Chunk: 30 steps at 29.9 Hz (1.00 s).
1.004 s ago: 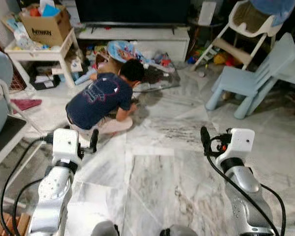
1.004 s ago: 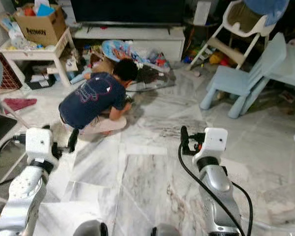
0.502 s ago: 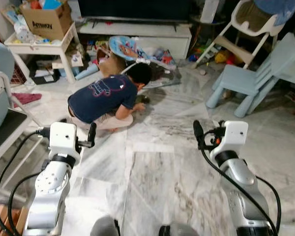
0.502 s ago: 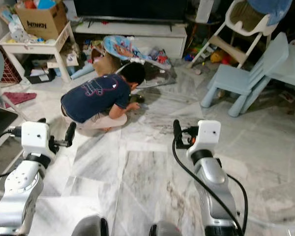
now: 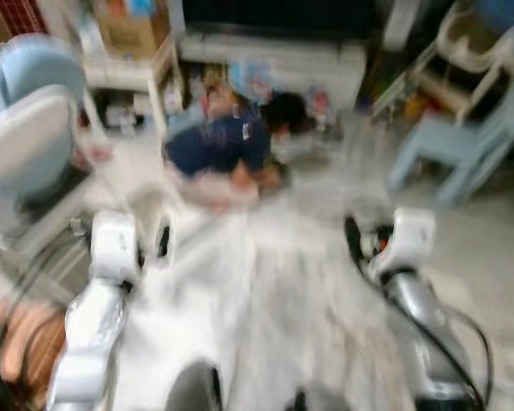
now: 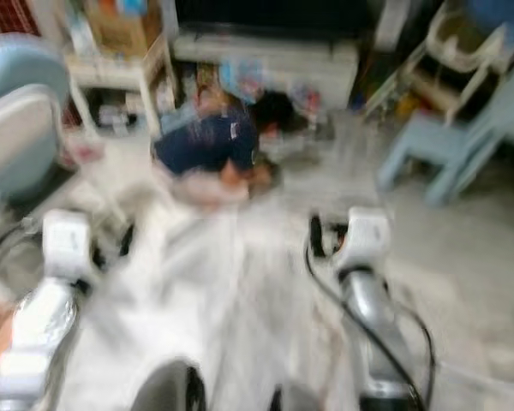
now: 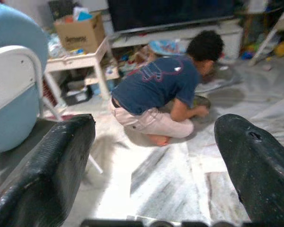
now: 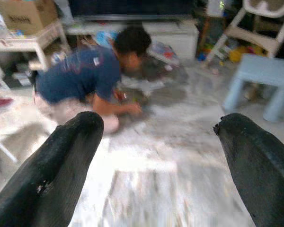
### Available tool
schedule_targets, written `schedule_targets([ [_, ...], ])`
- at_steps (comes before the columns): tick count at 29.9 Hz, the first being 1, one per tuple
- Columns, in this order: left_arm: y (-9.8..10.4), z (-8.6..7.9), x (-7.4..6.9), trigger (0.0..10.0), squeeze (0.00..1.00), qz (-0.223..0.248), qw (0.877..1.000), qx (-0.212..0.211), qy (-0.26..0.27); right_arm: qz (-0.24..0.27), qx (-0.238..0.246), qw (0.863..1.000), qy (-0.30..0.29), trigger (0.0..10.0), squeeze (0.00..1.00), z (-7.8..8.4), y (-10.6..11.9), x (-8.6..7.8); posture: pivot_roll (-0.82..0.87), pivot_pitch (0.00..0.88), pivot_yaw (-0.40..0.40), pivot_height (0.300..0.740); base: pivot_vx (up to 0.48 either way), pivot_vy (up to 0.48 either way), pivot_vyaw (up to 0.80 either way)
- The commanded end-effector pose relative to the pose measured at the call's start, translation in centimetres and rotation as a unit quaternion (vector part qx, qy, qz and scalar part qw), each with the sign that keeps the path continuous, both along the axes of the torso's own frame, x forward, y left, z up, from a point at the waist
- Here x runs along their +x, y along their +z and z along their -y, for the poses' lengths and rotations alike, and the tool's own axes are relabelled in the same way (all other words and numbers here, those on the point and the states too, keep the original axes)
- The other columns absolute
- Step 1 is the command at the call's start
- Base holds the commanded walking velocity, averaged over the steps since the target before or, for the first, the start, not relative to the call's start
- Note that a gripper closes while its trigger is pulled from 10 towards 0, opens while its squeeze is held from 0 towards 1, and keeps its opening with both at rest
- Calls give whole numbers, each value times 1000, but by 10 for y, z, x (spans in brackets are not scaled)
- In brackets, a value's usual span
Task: Restocking fridge
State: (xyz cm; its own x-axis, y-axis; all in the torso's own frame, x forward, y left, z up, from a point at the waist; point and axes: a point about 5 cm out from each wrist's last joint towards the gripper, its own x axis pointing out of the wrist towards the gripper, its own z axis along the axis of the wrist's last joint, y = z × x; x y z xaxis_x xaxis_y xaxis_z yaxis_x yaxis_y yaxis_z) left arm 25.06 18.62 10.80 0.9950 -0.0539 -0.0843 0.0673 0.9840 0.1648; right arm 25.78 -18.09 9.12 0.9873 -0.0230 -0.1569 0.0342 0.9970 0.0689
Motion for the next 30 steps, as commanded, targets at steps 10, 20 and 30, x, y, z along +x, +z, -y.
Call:
schedule_targets([
  [10, 6, 1, 8, 10000, 0, 13, 1000, 16, -5, 12, -2, 1000, 11, 10000, 0, -4, 6, 8, -19, 19, -13, 740, -335, 310, 0],
  [20, 2, 1, 4, 10000, 0, 9, 1000, 12, 0, 2, 0, 1000, -5, 10000, 0, -7, 5, 12, -15, 27, -17, 740, -314, 366, 0],
  [30, -7, 10, 0, 10000, 0, -4, 1000, -5, -1, 1, 0, 1000, 1, 10000, 0, -6, 3, 12, -18, 28, -30, 740, -330, 353, 0],
])
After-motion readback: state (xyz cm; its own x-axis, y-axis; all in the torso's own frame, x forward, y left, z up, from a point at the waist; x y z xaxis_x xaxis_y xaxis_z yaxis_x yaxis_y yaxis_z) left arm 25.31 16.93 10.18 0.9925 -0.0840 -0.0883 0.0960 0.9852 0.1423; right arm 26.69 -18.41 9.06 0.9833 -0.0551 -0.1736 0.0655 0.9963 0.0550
